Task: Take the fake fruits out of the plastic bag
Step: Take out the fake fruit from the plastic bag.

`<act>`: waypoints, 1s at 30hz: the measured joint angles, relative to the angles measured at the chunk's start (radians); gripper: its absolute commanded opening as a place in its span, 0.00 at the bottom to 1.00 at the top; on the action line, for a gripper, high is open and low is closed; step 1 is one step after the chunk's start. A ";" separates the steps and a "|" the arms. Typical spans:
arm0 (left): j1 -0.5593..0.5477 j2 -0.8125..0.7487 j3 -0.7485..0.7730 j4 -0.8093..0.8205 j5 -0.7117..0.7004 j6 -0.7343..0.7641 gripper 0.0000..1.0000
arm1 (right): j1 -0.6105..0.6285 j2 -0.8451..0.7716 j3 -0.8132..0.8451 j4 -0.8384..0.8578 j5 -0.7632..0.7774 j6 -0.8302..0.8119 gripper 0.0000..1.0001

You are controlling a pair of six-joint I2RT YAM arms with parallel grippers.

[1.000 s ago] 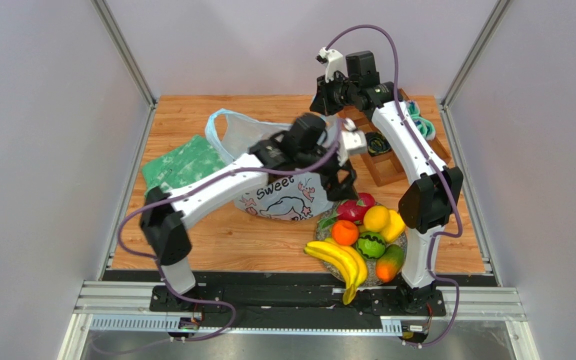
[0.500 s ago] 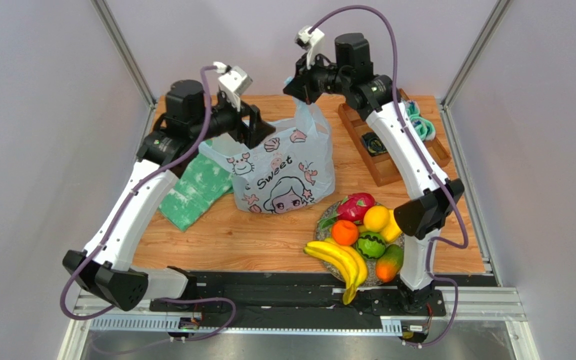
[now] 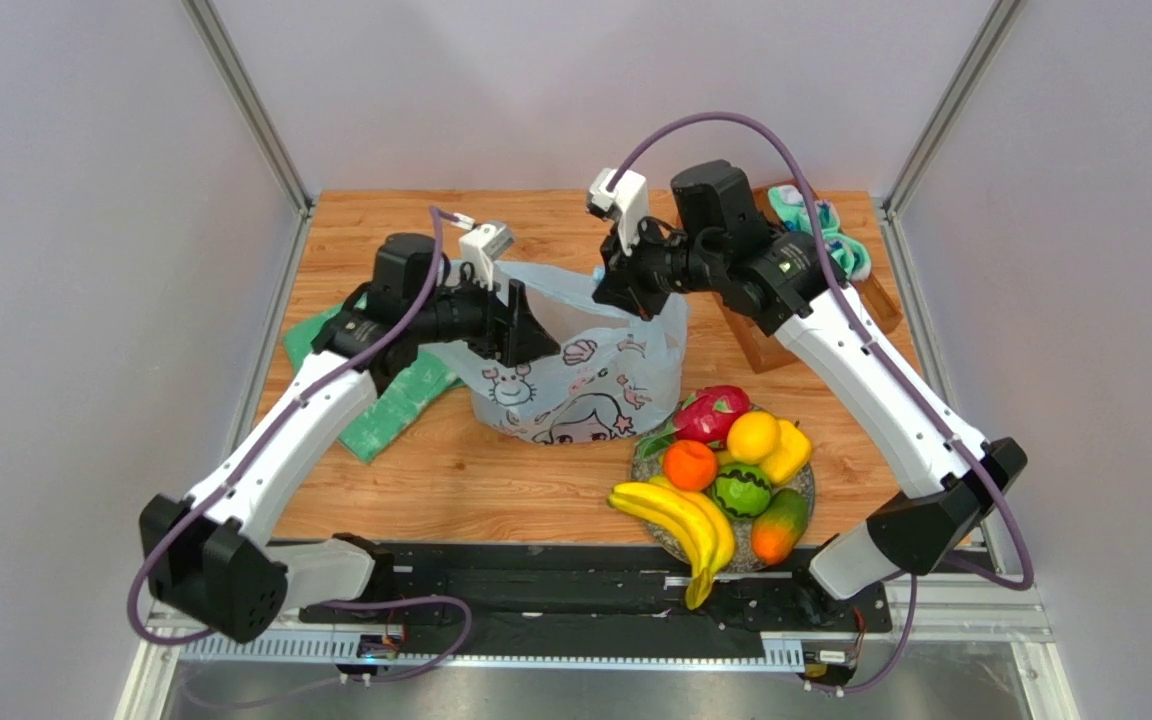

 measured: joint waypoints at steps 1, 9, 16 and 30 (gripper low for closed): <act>0.000 -0.035 0.005 0.000 0.027 -0.004 0.82 | 0.000 -0.013 -0.014 -0.022 0.020 -0.001 0.00; 0.000 -0.160 0.061 0.073 0.105 -0.003 0.68 | 0.000 -0.183 -0.227 -0.080 0.127 0.017 0.00; -0.015 -0.006 -0.012 0.024 0.092 0.090 0.63 | 0.000 -0.250 -0.270 -0.053 0.179 0.037 0.00; -0.101 0.392 -0.012 -0.031 -0.140 0.237 0.96 | 0.000 -0.260 -0.277 -0.031 0.196 0.036 0.00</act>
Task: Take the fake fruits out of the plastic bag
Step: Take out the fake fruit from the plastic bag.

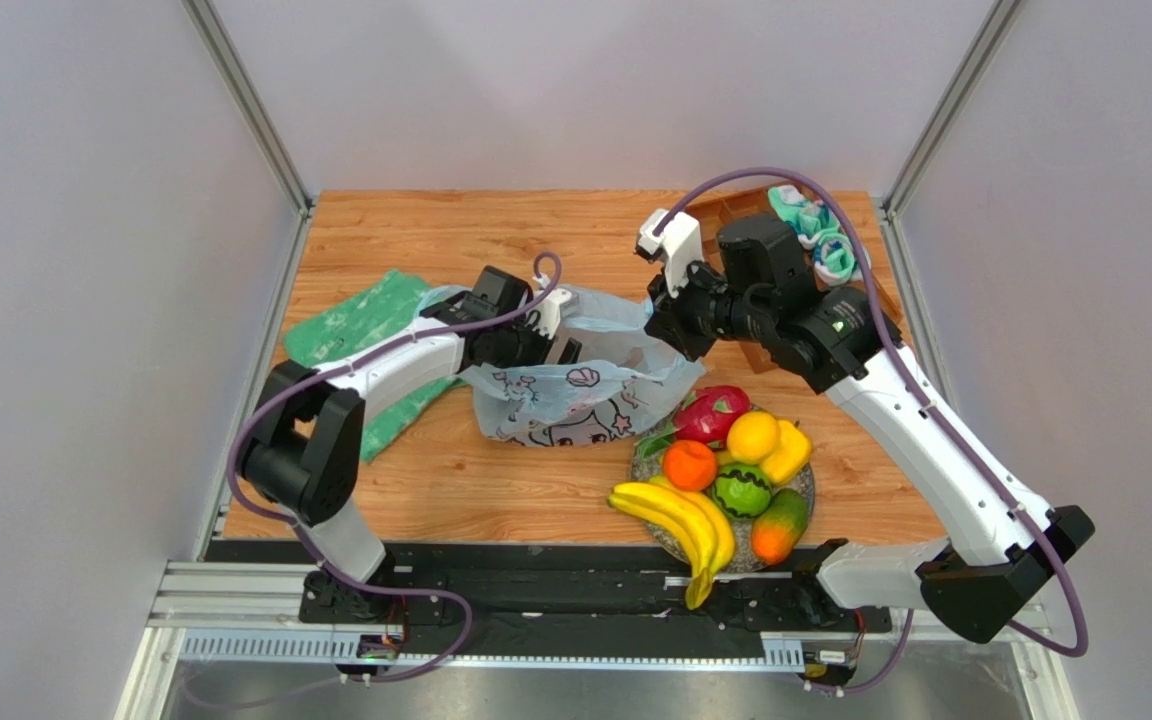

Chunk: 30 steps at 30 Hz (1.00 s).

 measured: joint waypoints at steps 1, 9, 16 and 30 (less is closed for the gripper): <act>-0.002 0.018 0.000 0.000 -0.020 0.000 0.96 | 0.000 0.000 0.002 0.000 0.000 0.000 0.00; -0.073 0.167 0.062 0.019 -0.082 0.008 0.80 | 0.000 0.027 0.005 0.006 -0.003 0.000 0.00; -0.093 0.174 0.070 0.014 -0.106 0.031 0.04 | 0.000 0.039 0.005 0.021 -0.004 0.000 0.00; 0.050 -0.078 0.219 -0.169 0.224 0.090 0.00 | 0.000 0.085 0.010 0.036 0.037 0.000 0.00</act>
